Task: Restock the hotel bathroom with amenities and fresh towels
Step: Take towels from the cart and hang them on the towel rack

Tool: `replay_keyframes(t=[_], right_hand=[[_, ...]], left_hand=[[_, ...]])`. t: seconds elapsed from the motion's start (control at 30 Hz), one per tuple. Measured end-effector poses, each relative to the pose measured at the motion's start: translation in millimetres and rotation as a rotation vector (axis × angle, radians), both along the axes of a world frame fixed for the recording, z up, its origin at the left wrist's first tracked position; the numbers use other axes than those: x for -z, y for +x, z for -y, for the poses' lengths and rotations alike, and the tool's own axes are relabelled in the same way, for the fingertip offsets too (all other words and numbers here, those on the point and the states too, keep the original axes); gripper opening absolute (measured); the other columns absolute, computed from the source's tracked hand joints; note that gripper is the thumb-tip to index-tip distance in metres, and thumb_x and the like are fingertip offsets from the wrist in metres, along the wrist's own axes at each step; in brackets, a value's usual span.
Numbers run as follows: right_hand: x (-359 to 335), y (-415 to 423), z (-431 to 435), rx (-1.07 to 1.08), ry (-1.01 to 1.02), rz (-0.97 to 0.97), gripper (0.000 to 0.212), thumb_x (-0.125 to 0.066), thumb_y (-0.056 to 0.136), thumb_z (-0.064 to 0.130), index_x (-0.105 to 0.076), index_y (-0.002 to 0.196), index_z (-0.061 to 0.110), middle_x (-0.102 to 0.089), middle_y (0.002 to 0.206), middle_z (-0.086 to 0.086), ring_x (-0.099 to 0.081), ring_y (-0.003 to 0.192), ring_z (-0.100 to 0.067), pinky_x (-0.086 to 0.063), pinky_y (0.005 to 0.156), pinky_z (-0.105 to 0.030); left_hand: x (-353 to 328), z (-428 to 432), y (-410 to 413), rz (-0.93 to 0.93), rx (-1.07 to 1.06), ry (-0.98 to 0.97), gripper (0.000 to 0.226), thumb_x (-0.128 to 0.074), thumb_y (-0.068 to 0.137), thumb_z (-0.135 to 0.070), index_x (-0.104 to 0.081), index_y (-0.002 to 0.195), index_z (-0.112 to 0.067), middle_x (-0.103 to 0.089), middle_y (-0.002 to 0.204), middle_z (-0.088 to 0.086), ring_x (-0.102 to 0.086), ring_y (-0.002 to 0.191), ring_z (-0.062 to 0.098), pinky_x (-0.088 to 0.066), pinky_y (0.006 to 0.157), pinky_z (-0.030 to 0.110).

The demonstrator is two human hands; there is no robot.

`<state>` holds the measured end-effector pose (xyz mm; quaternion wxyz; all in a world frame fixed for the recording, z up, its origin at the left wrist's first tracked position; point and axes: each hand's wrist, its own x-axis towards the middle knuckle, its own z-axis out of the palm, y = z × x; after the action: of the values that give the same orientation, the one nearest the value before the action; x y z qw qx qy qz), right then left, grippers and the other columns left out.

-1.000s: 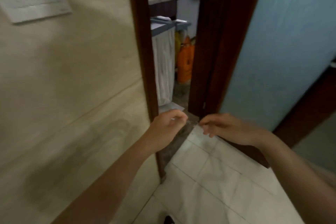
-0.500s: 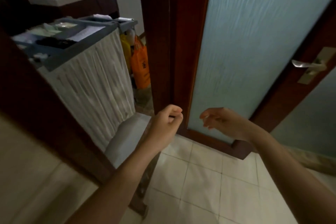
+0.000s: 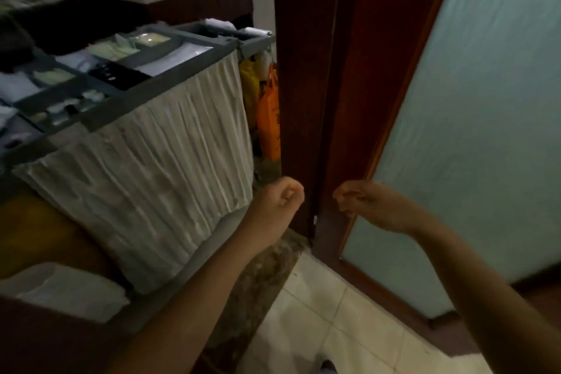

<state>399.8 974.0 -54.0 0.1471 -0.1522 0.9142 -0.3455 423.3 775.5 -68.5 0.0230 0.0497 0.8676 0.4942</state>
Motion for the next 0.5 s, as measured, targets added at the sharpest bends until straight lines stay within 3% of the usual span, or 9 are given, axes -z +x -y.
replay_keyframes(t=[0.1,0.2,0.33,0.43,0.5], right_hand=[[-3,-57,3,-0.093,0.064,0.038,0.020,-0.045,0.097,0.020,-0.060,0.109,0.014,-0.063,0.097,0.002,-0.063,0.089,-0.016,-0.050,0.086,-0.032],[-3,-105,20,-0.164,0.035,0.056,0.021,-0.045,0.096,0.014,-0.061,0.106,0.006,-0.065,0.101,-0.008,-0.060,0.080,-0.008,-0.047,0.073,-0.013],[-2,-160,61,-0.289,-0.027,0.111,0.014,-0.046,0.095,0.024,-0.060,0.100,0.024,-0.062,0.094,0.010,-0.060,0.087,-0.003,-0.049,0.080,-0.023],[0,-194,105,-0.388,-0.066,0.099,0.019,-0.049,0.095,0.025,-0.062,0.107,0.022,-0.063,0.096,0.009,-0.060,0.088,-0.003,-0.048,0.079,-0.021],[1,-215,141,-0.441,-0.074,0.102,0.022,-0.050,0.094,0.028,-0.062,0.111,0.022,-0.063,0.102,0.007,-0.060,0.093,-0.007,-0.050,0.084,-0.026]], left_hand=[[-1,8,-39,0.061,-0.045,-0.050,0.010,-0.049,0.093,-0.022,-0.058,0.097,-0.025,-0.061,0.089,-0.009,-0.060,0.090,0.010,-0.048,0.078,0.022],[-1,27,-68,0.124,-0.116,-0.056,0.013,-0.050,0.092,-0.021,-0.062,0.090,-0.026,-0.064,0.090,-0.002,-0.062,0.089,0.014,-0.052,0.085,0.035],[-4,67,-92,0.179,-0.206,-0.028,0.017,-0.048,0.093,-0.021,-0.063,0.087,-0.024,-0.065,0.095,0.007,-0.063,0.092,0.025,-0.049,0.087,0.045],[-10,103,-106,0.168,-0.268,-0.026,0.015,-0.049,0.086,-0.029,-0.062,0.090,-0.024,-0.064,0.097,0.007,-0.062,0.096,0.026,-0.050,0.090,0.047],[-15,133,-117,0.163,-0.289,-0.056,0.032,-0.047,0.083,-0.032,-0.063,0.100,-0.010,-0.064,0.101,0.015,-0.062,0.096,0.030,-0.050,0.088,0.044]])
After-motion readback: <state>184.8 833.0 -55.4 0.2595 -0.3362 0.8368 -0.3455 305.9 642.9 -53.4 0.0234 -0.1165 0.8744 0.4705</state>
